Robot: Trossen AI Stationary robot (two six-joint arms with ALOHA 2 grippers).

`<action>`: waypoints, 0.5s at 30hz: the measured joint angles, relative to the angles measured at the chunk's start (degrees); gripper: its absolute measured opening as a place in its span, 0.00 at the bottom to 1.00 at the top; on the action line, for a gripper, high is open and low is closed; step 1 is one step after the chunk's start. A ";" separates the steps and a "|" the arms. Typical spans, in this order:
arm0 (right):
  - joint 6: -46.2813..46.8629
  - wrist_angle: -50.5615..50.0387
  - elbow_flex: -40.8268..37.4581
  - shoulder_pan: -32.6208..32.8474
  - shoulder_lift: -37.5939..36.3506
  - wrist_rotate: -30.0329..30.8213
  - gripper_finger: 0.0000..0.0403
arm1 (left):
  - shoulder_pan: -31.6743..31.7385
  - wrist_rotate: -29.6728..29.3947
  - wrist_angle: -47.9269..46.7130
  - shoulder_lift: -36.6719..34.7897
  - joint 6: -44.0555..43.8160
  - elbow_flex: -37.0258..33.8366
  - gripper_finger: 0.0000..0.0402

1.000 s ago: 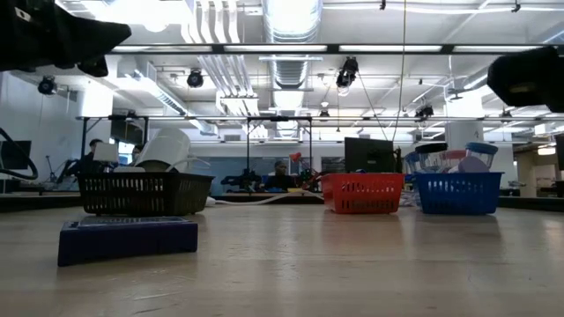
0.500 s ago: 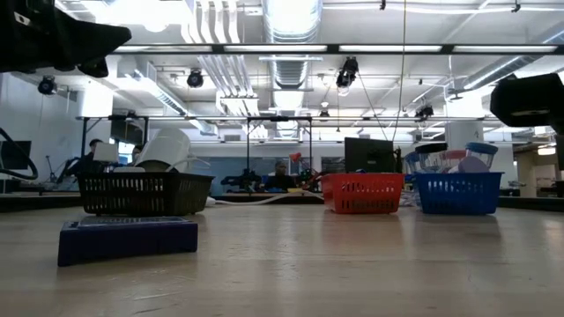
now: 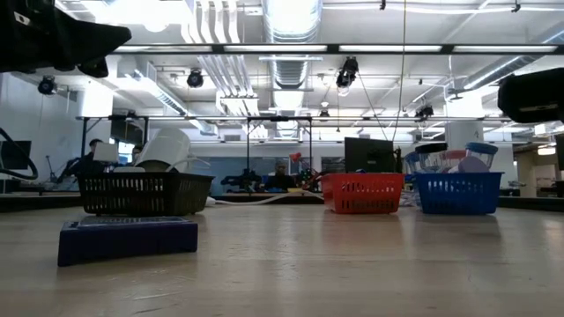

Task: Pick & Place Office items
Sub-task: Put the light blue digital clock into the black bin

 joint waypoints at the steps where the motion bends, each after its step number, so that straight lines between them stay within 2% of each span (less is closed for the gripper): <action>1: 0.01 0.05 0.00 0.00 0.27 -0.06 0.57 | 0.00 0.00 0.00 0.00 -0.18 0.00 0.04; 6: 3.41 0.46 0.00 -0.04 1.50 -0.31 0.52 | 0.00 0.00 0.00 0.00 -0.45 0.00 0.04; 12: 4.63 -0.27 -0.55 -0.07 0.96 -1.37 0.38 | 0.00 -0.02 0.02 0.00 -0.62 0.00 0.04; 15: 4.96 -1.14 -0.75 -0.04 0.32 -1.63 0.38 | 0.00 -0.02 0.02 0.00 -0.62 0.00 0.04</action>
